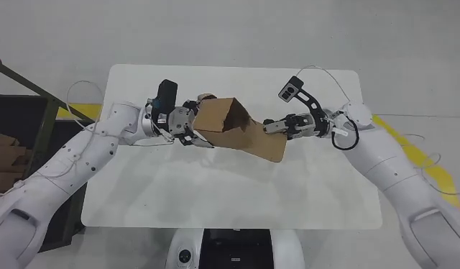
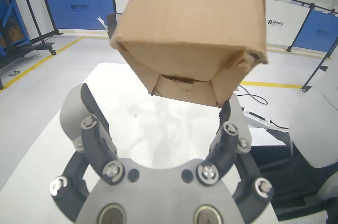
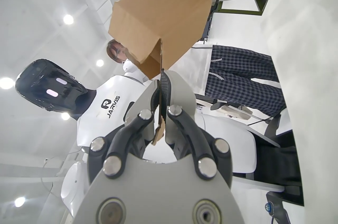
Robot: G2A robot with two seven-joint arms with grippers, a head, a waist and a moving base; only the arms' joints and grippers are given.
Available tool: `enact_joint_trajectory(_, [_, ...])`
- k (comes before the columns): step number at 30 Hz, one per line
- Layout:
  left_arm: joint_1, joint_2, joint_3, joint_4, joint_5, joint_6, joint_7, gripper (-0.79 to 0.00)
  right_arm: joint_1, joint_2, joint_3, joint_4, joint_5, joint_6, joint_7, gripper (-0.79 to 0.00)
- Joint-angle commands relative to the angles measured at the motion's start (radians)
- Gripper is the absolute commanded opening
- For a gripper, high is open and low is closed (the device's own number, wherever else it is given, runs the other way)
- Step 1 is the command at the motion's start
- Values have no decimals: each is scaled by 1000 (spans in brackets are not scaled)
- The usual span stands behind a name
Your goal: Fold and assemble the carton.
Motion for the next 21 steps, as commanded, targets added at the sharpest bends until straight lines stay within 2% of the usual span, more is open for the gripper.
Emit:
enact_joint_trajectory(1, [-19, 2, 30, -8, -10, 0, 24, 0, 6, 5, -19, -4, -6, 0, 0, -785])
enact_joint_trajectory(14, [-140, 27, 215, -6, -39, 0, 154, 0, 18, 21, -61, 7, 4, 0, 0, -785])
enact_joint_trajectory(21, [-200, 41, 317, -22, -81, 0, 154, 0, 20, 23, -73, 8, -15, 0, 0, -785])
